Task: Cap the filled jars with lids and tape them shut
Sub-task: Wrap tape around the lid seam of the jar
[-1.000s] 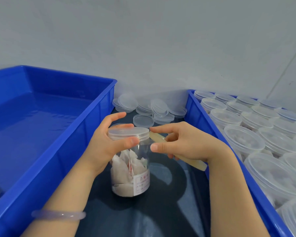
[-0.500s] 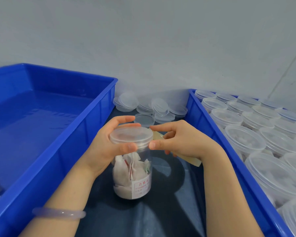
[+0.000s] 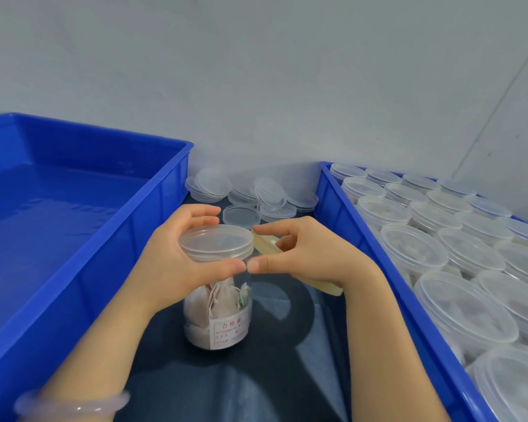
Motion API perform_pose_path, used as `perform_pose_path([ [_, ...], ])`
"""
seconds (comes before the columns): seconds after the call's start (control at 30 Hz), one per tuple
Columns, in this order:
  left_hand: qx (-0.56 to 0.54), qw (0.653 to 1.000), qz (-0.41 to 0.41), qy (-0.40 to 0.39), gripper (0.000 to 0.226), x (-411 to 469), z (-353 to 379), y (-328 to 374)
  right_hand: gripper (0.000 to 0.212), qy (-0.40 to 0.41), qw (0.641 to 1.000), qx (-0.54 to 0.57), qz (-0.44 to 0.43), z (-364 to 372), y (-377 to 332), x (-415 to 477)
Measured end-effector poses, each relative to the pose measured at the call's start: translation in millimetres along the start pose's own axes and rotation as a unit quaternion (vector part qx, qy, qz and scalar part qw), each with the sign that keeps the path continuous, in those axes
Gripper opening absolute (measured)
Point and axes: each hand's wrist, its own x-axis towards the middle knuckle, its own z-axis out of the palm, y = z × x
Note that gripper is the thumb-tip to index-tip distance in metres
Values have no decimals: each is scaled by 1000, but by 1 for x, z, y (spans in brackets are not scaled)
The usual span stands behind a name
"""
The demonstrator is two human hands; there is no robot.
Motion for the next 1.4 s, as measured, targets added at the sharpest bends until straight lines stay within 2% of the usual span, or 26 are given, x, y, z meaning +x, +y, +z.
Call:
perform_pose_path([
  [0.17,-45,999,21,-4,74,-1,1,-3,58,-2,999,28,-22,-7,6,-2],
  [0.37,-79,995,33,-44,77,-3,-2,-3,75,4,1000,15,-8,-1,8,5],
  [0.5,-67,994,37,-75,76,-4,-5,-3,75,17,1000,12,-10,2,9,8],
  [0.6,-69,995,18,-66,78,-3,-6,-2,78,32,999,8,-12,5,7,9],
  [0.7,-28,999,5,-43,76,-1,-4,0,76,20,999,49,-6,6,7,9],
  [0.77,-7,1000,7,-30,69,0,-3,3,74,-1,999,38,-5,6,5,8],
  [0.93,107,992,1,-69,83,-1,-8,17,75,-48,999,0,-2,5,1,6],
  [1.07,151,987,-8,-52,101,-2,4,22,49,-69,996,20,-44,3,3,4],
  [1.17,178,981,-2,-70,90,1,0,22,68,-68,997,29,-14,1,11,5],
  [1.27,219,970,8,-104,81,5,-8,25,69,-61,997,46,-20,3,13,6],
  [1.4,294,942,26,-160,75,7,-5,36,81,-23,998,45,-28,6,11,10],
])
